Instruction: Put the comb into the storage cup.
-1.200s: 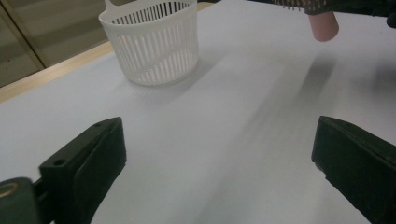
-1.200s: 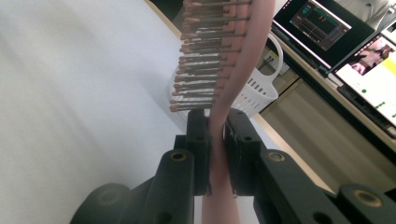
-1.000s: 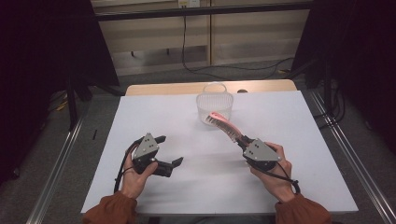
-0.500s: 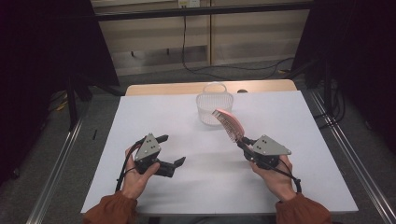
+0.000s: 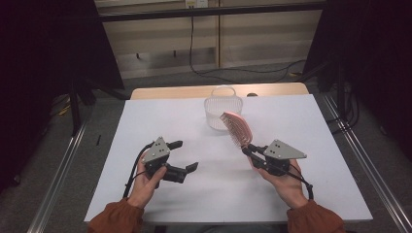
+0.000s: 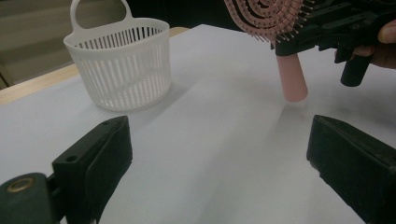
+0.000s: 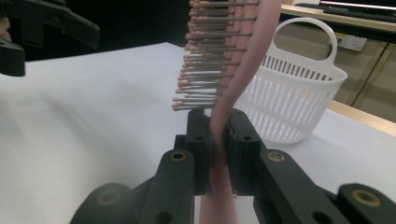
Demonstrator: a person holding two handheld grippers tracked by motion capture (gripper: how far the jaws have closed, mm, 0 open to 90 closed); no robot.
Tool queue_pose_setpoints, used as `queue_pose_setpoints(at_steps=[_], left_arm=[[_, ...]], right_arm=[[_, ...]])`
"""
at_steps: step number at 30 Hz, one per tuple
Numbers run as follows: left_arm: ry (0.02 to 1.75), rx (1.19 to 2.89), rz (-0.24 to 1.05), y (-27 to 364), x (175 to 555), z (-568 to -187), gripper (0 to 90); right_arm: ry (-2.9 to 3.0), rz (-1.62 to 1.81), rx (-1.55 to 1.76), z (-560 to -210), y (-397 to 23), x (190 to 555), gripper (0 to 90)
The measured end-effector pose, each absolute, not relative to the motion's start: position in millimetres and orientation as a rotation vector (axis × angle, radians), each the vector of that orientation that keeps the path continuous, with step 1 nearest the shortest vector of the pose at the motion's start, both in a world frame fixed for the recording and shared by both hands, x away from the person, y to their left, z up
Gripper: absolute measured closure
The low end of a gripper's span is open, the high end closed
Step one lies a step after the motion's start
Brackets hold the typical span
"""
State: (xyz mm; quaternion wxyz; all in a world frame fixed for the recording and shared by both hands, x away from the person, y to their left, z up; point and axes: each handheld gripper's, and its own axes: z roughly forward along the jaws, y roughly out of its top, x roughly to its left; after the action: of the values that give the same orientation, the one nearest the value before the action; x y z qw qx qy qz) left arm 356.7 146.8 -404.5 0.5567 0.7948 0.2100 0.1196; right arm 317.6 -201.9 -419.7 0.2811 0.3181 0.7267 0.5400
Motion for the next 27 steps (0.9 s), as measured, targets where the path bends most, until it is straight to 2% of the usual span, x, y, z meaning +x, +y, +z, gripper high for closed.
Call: queue_pose_setpoints(at_steps=[2, 8, 13, 27], left_arm=[[0.522, 1.842, 0.202, 149, 360, -404, 8.2], [0.502, 1.839, 0.184, 145, 361, -398, 8.1], [0.422, 1.775, 0.091, 142, 362, -393, 4.2], [0.337, 1.72, 0.083, 118, 366, -370, 3.2]], right_arm=[[1.951, 1.475, 0.855, -419, -202, 317, 81.9], [1.954, 1.544, 0.838, -418, -202, 317, 81.9], [1.961, 1.605, 0.81, -416, -201, 317, 81.9], [2.03, 1.736, 0.732, -415, -196, 317, 81.9]])
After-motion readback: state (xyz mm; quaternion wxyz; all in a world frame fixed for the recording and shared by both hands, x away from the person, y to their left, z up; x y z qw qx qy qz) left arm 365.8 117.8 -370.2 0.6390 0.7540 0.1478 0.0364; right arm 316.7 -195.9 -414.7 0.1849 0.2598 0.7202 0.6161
